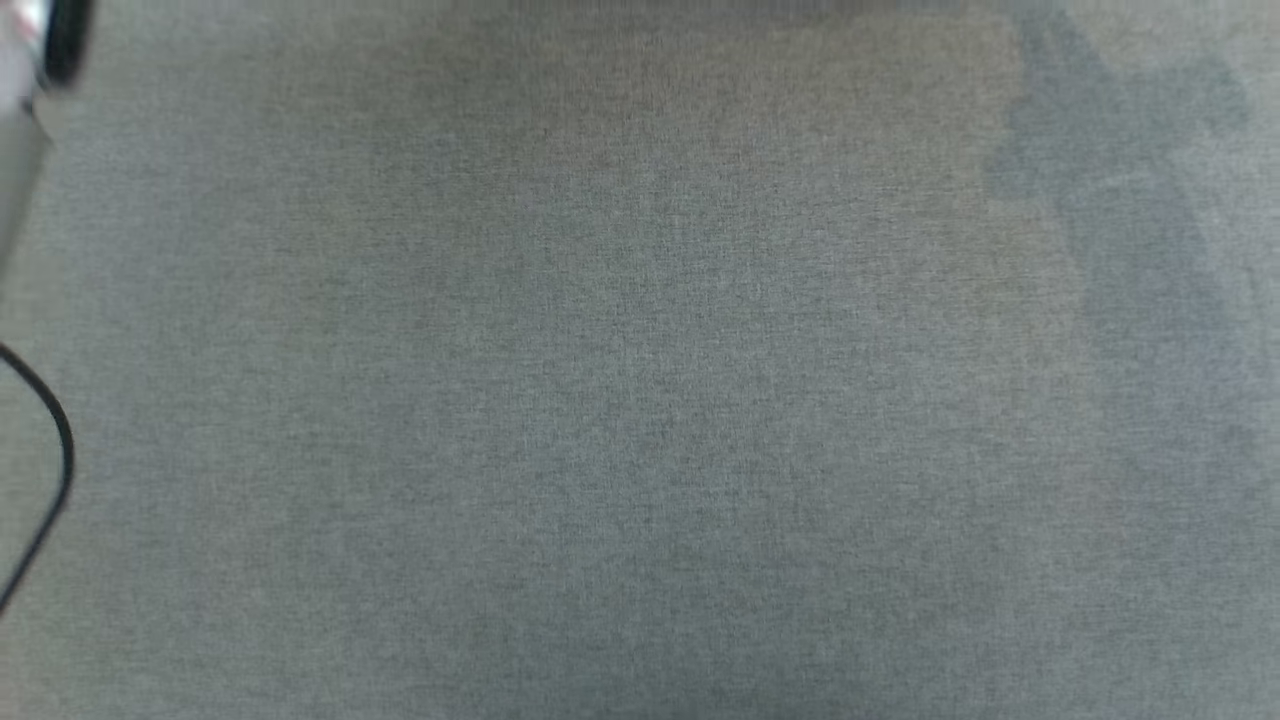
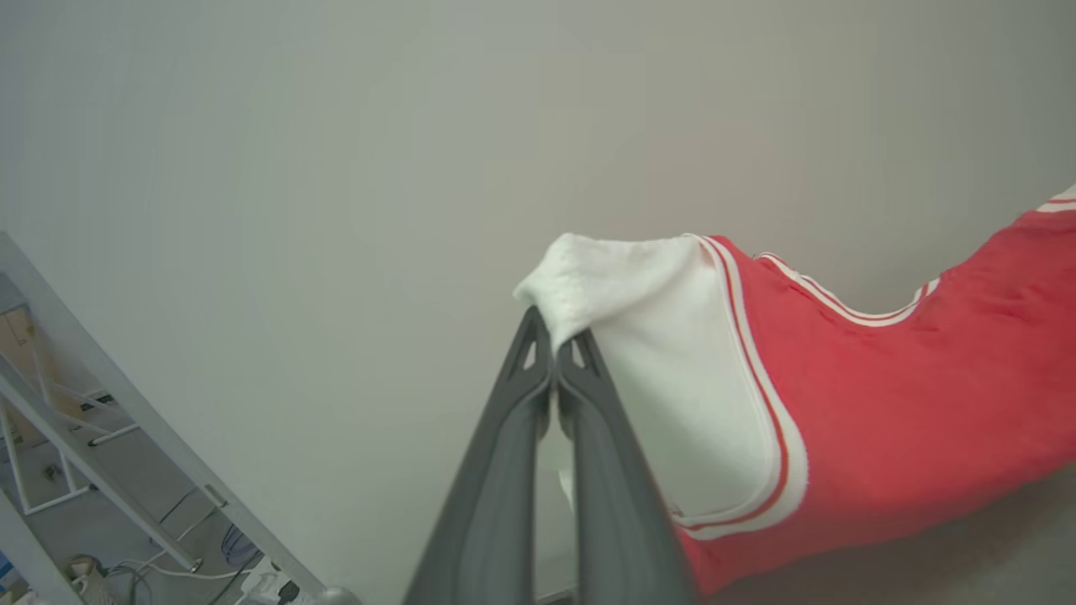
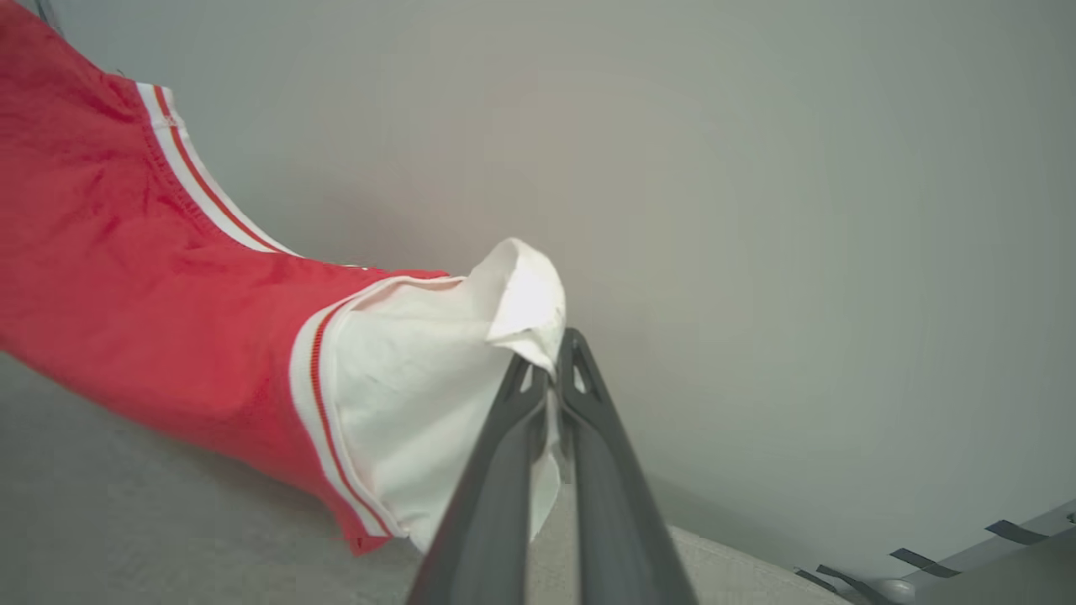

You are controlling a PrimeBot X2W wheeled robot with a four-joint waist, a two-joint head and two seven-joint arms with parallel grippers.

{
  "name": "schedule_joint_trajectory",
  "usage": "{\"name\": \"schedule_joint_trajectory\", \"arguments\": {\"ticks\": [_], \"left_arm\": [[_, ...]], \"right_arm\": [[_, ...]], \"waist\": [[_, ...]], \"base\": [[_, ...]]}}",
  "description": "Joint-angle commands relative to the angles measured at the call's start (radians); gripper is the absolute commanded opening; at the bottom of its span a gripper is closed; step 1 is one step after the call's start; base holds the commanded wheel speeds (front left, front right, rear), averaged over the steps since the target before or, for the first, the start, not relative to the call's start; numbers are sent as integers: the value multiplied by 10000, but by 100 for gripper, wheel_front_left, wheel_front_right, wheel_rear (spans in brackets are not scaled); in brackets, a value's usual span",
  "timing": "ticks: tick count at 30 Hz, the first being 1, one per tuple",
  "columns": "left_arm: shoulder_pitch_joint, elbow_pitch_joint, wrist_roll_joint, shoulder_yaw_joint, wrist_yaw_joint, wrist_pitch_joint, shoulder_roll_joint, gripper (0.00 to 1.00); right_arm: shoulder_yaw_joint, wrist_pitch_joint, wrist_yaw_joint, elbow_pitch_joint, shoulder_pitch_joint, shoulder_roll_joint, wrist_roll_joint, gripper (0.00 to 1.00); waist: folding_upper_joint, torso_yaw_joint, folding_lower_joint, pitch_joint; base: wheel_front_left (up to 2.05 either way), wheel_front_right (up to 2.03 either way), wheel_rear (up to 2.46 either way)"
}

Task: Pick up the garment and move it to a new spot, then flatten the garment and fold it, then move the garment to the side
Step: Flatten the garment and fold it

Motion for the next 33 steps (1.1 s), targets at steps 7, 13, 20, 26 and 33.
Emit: {"name": "schedule_joint_trajectory", "arguments": {"ticks": [7, 13, 20, 26, 33], "left_arm": [[3952, -1568, 107, 933, 621, -60, 334, 0], [6999, -2277, 20, 1488, 1019, -60, 194, 0], [9855, -2359, 0, 1894, 1226, -60, -164, 0], [11239, -2139, -66, 2275, 1349, -60, -490, 0], [12857, -2129, -128, 2942, 1594, -60, -567, 0]], "right_arm": [[512, -641, -6, -857, 2828, -613, 932, 0], [547, -998, -6, -1382, 5204, -1114, 1409, 0], [324, -1230, -6, -1559, 7953, -1082, 1784, 0], [-236, -1551, -6, -1450, 9988, -840, 1996, 0], [-1013, -1822, -6, -1482, 12059, -581, 1938, 0]], "waist": [[0, 120, 0, -1311], [0, 136, 0, -2171], [0, 36, 0, -3099], [0, -19, 0, -3591], [0, -119, 0, -4143]], "base": [[0, 0, 0], [0, 0, 0], [0, 0, 0], [0, 0, 0], [0, 0, 0]]}}
